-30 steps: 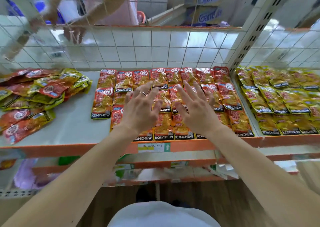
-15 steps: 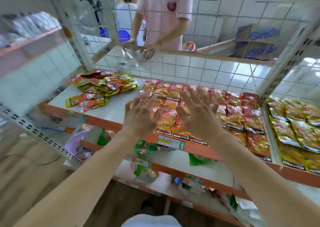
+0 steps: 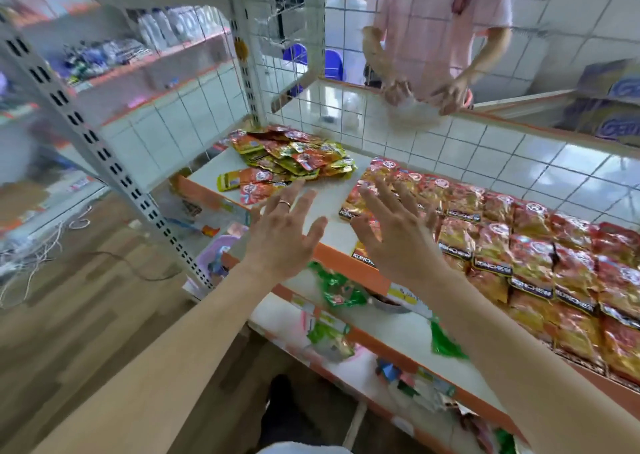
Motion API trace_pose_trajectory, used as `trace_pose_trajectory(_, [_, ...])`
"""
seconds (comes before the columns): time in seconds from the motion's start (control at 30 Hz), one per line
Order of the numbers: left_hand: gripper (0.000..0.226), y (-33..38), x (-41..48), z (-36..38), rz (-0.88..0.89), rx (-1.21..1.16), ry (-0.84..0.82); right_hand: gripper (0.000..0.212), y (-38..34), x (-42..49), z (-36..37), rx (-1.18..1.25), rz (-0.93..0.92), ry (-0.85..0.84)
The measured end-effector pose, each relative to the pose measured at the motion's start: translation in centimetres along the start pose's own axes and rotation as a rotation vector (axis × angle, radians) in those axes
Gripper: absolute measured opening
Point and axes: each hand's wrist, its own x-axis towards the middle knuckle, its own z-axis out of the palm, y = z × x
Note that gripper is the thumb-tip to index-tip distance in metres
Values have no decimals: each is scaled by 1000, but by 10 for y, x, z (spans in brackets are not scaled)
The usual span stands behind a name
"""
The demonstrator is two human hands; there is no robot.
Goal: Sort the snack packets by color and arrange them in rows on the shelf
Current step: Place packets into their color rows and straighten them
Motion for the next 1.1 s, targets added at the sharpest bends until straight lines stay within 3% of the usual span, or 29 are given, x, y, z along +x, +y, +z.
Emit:
trace_pose_trajectory(0.2, [67, -57, 27, 8, -4, 6, -37, 55, -28, 44, 35, 3, -3, -44])
trace_pose_trajectory(0.67, [59, -179, 101, 28, -74, -38, -87, 57, -81, 154, 111, -43, -23, -186])
trace_pose_trajectory(1.1, [56, -232, 155, 41, -22, -73, -200, 46, -108, 231, 159, -96, -17, -209])
